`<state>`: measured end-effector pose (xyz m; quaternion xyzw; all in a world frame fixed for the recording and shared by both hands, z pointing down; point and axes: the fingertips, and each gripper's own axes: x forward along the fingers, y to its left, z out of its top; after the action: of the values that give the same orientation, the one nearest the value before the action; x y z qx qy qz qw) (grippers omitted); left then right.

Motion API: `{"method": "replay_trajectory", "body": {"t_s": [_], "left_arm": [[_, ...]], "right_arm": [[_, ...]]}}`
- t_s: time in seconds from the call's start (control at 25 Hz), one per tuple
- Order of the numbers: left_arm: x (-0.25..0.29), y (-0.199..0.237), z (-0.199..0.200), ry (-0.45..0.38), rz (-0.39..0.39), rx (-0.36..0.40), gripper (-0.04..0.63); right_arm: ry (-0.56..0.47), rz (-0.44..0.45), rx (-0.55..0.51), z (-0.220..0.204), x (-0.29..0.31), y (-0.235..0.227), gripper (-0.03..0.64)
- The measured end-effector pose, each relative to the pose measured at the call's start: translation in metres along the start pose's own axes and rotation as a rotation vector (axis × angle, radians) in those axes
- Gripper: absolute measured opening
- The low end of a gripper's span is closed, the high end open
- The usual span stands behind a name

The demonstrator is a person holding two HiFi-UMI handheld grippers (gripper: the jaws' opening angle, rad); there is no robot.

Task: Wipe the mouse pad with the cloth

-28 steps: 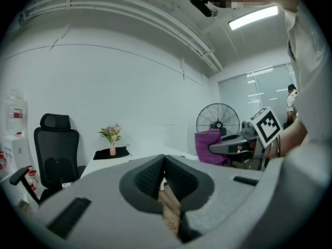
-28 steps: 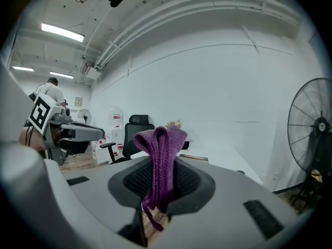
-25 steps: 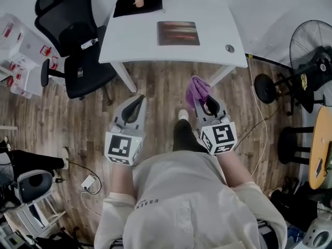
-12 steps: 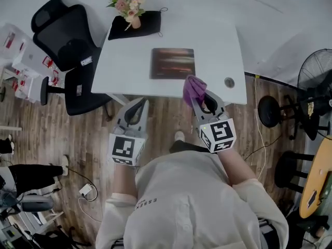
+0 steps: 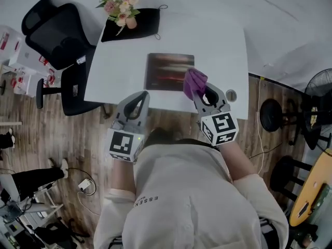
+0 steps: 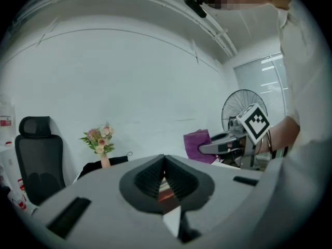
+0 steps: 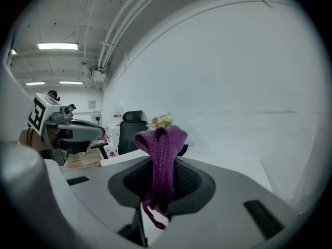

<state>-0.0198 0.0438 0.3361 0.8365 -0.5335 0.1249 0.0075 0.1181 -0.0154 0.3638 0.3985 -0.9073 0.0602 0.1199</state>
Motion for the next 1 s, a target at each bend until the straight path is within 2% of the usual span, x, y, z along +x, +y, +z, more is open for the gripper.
{"method": "replay_trajectory", "body": {"t_s": [0.2,0.48,0.76,0.88,1.0], "left_arm": [[0.036,0.026,-0.004,0.019,-0.031,0.024,0.002],[0.09,0.095,-0.012,0.023,-0.082,0.009,0.002],[0.123,0.138,-0.044,0.048,-0.155,-0.043,0.002],[0.133,0.154,-0.06,0.043,-0.191,-0.035,0.002],[0.138,0.171,-0.072,0.06,-0.207,-0.064,0.002]], "right_arm": [[0.043,0.016,0.006,0.0,0.044,-0.01,0.092],[0.162,0.056,0.05,-0.006,0.129,-0.012,0.092],[0.357,0.128,0.109,-0.048,0.205,0.008,0.092],[0.45,0.168,0.129,-0.071,0.236,0.021,0.092],[0.503,0.187,0.14,-0.083,0.261,0.031,0.092]]}}
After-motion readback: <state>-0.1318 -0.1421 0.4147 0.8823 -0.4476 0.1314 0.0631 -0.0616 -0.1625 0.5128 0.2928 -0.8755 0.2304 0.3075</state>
